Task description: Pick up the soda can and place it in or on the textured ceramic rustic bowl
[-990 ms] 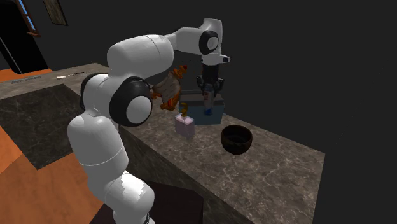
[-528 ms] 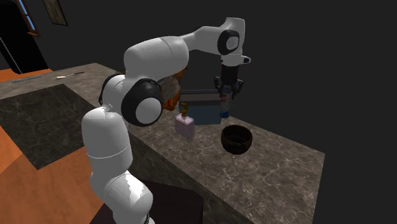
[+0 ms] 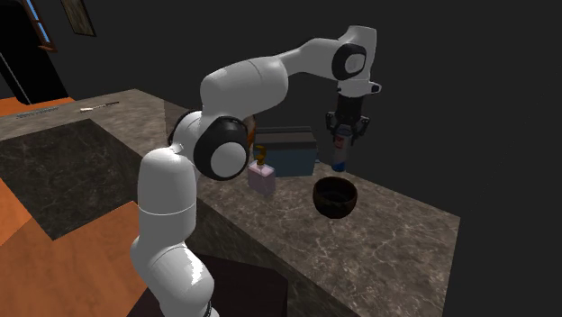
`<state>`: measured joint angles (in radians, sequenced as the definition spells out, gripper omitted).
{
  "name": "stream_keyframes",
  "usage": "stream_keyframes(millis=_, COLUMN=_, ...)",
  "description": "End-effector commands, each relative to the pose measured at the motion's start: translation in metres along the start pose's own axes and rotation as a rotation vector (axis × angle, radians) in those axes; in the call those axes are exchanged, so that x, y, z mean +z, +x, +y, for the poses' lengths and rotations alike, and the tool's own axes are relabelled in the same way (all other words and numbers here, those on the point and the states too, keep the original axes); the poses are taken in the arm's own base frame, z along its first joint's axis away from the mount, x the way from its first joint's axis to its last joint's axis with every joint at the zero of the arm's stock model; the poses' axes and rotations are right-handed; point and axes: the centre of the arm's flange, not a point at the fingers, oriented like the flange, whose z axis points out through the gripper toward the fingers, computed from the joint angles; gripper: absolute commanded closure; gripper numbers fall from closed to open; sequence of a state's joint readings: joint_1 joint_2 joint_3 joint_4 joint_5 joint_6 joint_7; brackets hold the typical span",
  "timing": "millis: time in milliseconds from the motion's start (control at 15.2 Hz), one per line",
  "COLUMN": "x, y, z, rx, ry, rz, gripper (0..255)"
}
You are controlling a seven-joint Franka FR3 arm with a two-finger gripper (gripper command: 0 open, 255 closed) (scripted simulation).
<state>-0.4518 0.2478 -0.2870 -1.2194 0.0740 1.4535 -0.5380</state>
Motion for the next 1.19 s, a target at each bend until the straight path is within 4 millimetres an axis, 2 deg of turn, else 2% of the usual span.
stream_keyframes(millis=0, x=0.009, y=0.001, z=0.001, rx=-0.001, ry=0.000, rz=0.001, gripper=255)
stream_keyframes(millis=1122, x=0.099, y=0.001, z=0.002, rx=-0.001, ry=0.000, rz=0.001, gripper=255)
